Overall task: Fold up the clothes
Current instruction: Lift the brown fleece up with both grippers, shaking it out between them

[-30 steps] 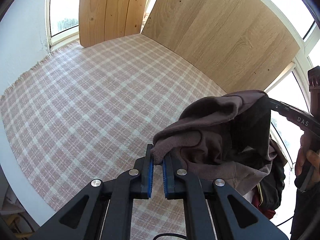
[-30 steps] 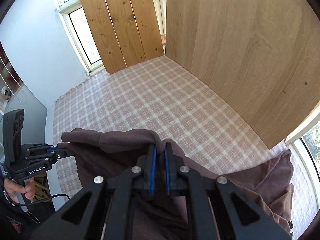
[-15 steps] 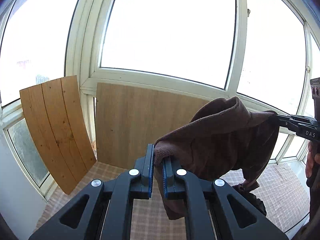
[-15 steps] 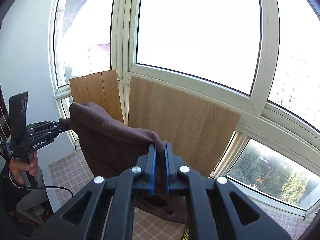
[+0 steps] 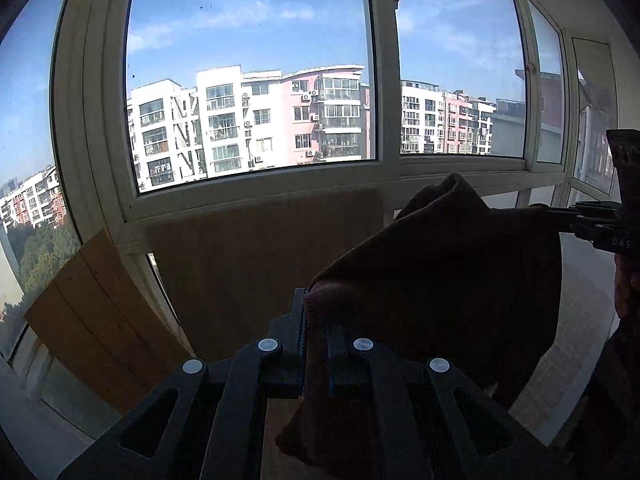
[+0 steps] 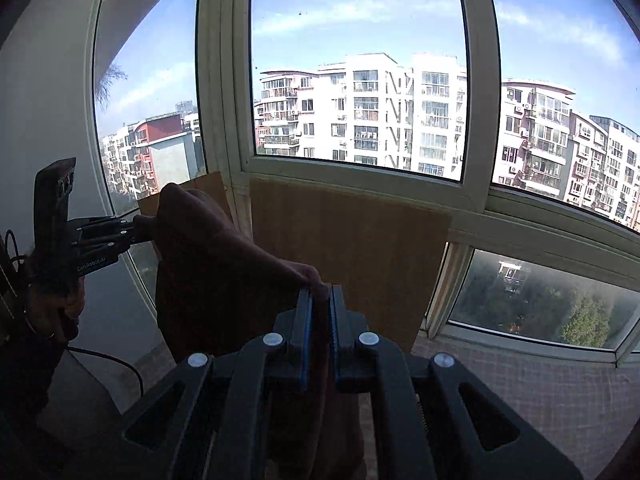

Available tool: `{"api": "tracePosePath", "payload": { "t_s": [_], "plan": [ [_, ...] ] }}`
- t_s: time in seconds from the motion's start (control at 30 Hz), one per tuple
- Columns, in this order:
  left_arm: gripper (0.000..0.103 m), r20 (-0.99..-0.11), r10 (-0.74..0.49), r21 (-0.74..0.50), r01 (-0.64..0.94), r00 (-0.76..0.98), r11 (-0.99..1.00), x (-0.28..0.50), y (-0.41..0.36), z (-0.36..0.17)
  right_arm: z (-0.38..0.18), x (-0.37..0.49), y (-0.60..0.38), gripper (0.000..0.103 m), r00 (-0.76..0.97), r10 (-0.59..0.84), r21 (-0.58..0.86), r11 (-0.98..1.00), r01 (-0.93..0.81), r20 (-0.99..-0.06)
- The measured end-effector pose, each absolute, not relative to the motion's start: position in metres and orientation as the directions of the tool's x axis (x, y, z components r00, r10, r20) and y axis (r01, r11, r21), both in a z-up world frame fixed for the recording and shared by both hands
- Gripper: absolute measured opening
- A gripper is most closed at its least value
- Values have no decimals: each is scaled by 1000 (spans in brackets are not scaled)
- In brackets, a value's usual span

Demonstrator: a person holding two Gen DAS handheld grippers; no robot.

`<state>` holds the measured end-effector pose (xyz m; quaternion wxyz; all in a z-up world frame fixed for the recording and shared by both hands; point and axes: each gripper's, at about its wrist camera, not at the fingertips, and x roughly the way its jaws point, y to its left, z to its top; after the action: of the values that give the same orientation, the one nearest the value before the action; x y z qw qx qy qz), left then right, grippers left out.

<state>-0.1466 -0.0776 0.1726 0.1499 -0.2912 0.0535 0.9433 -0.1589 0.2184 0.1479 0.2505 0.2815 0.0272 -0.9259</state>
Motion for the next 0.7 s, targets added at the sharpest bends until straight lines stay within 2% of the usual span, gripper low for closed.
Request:
{"api": "tracePosePath", "payload": {
  "t_s": [0.1,0.17,0.3,0.4,0.5,0.63,0.7],
  "plan": [
    [7,-750,295,-65,-379,-591,-923,-191,-65,68,48,-194,236,7,-621,-405,188,-903,386,-671],
    [7,-839,226,-28,-375,-495,-927,-206,-53,-4,-22,-214,253,7,-557,-340,196,-933,303,-758],
    [5,-906,99,40,-316,-412,-948,-215,-59,-96,-149,-249,296,7,-403,-203,159,-977,141,-892],
    [5,-930,125,-20,-293,-346,-956,-215,-66,-123,-207,-263,332,7,-318,-157,141,-987,74,-935],
    [5,-940,175,-67,-345,-293,-936,-213,-53,-130,-226,-265,347,8,-276,-205,196,-979,62,-939],
    [26,-936,209,-68,-436,-284,-898,-241,-22,-115,-225,-267,346,8,-276,-221,202,-975,97,-935],
    [31,-936,210,-59,-462,-283,-885,-266,-9,-108,-221,-268,342,8,-278,-216,191,-975,116,-936]
  ]
}}
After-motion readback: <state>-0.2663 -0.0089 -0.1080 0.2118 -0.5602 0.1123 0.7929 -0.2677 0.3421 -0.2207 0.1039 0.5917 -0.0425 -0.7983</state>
